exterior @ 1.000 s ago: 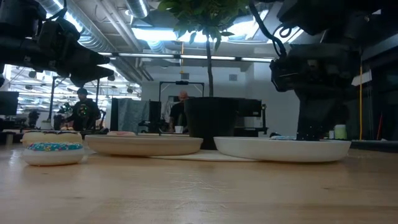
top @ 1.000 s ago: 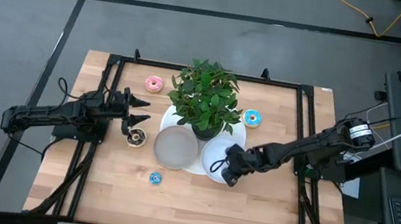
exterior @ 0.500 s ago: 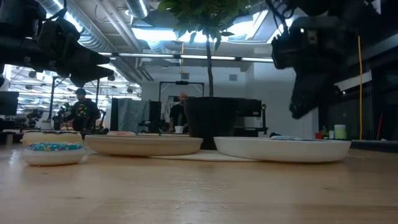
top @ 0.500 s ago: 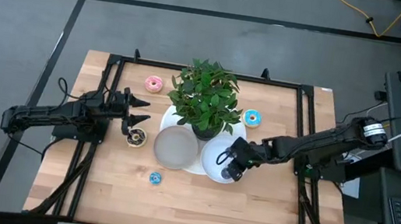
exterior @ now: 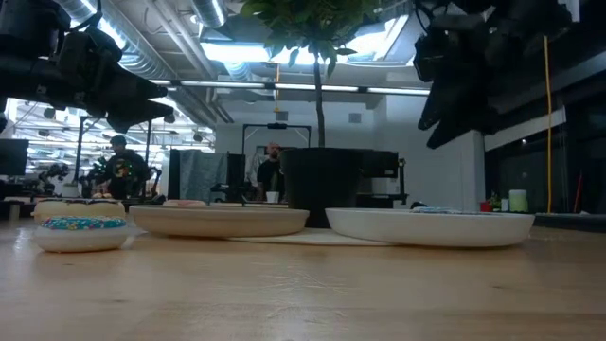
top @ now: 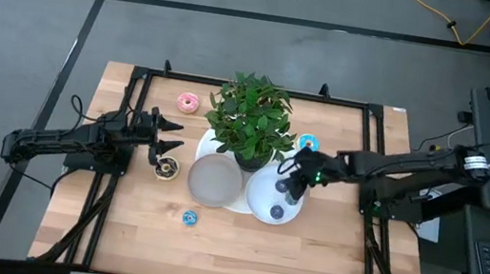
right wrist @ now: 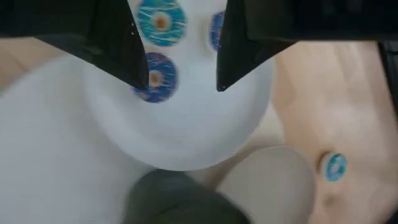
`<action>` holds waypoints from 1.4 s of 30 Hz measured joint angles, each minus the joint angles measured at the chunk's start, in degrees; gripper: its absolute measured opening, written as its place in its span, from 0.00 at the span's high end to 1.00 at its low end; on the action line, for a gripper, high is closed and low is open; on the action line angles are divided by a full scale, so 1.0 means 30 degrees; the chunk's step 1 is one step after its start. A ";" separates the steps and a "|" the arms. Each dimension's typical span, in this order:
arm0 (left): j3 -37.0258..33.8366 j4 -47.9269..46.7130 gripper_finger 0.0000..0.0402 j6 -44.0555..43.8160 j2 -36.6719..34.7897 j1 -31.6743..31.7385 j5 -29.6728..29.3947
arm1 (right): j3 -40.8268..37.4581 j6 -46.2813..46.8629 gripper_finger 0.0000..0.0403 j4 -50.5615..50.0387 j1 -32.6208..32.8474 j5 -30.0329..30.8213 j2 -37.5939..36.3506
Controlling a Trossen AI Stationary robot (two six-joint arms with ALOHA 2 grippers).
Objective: Pick & Place donuts
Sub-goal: Put the large blue donut on the beige plate
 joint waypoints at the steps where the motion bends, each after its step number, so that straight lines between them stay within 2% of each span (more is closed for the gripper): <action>1: -0.0005 0.0000 0.35 0.0001 0.0000 0.0004 0.0000 | 0.0007 0.0003 0.51 -0.0236 -0.0355 -0.0004 -0.0193; 11: -0.0004 0.0000 0.35 0.0000 0.0000 0.0002 0.0000 | 0.0000 0.0054 0.49 -0.1278 -0.4053 -0.0689 -0.1690; 24: -0.0001 0.0000 0.35 0.0000 0.0000 0.0000 0.0000 | 0.0000 0.0061 0.49 -0.2361 -0.8658 -0.0739 -0.1760; 33: -0.0005 0.0000 0.35 0.0007 0.0000 -0.0001 0.0000 | 0.0000 0.0080 0.49 -0.2340 -1.0498 -0.1640 -0.1760; 42: -0.0005 0.0000 0.35 0.0000 0.0000 0.0005 0.0000 | 0.0052 0.0119 0.47 -0.2402 -1.1355 -0.2598 -0.1760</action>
